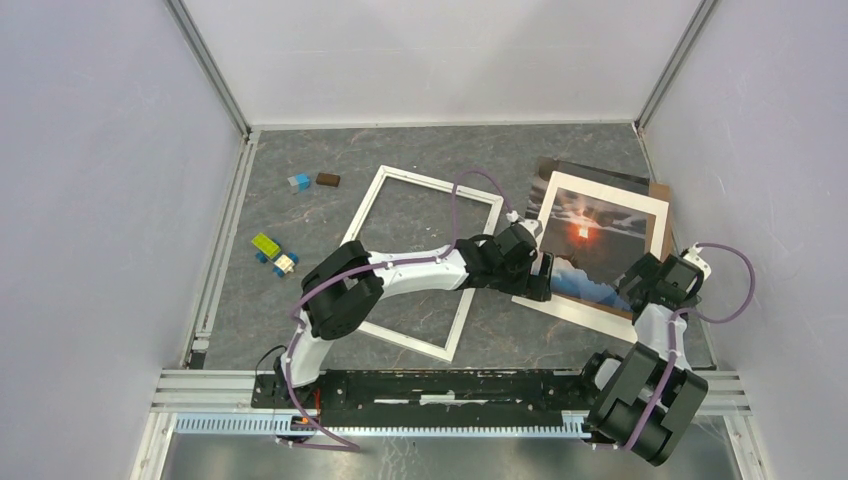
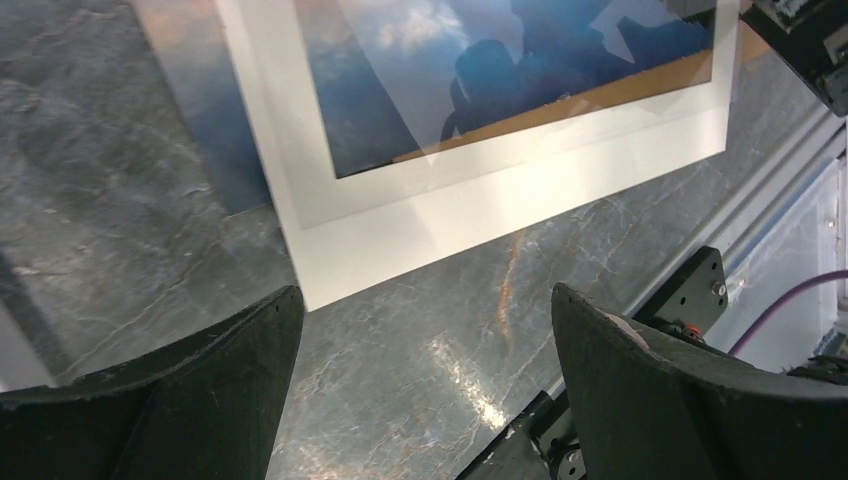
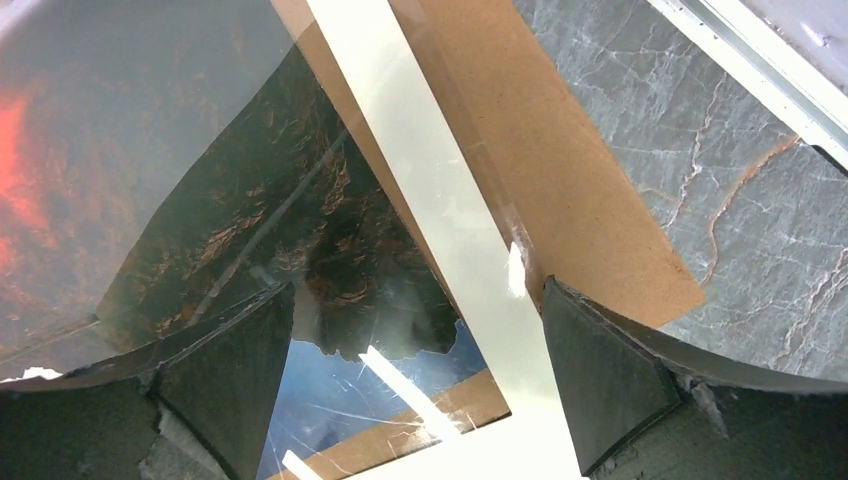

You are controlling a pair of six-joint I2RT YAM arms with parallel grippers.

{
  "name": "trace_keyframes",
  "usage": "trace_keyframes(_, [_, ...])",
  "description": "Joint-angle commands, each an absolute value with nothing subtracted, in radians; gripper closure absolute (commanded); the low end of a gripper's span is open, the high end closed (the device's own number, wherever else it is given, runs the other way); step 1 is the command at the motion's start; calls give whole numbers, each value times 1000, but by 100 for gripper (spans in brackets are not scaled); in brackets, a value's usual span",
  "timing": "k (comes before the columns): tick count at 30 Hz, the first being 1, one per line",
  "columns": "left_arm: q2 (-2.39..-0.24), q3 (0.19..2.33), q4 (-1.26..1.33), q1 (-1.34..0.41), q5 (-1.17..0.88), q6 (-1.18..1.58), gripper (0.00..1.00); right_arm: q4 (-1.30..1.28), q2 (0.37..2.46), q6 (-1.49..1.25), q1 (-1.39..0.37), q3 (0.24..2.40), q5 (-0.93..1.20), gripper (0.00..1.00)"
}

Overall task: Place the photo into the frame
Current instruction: Pick up the photo frame item at the center of the board.

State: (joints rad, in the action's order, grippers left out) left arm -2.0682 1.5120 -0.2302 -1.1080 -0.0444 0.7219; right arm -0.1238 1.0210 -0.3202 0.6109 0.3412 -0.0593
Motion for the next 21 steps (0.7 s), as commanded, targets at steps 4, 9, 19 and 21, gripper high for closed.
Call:
trace_keyframes(4, [-2099,1561,-204,-1100,-104,623,0,-118,960,-291,616,290,-84,4])
trace_keyframes(9, [-2082,1574,-271,-1094,-33,566,0,-121,929,-300,617,275,-57,3])
trace_keyframes(19, [-2087,1480,-100,-1088,-147,697,2,-111,995,-315,616,274,-81,4])
trace_keyframes(21, [-2097,1474,-70,-1088,-153,721,4,-109,1003,-314,616,273,-70,4])
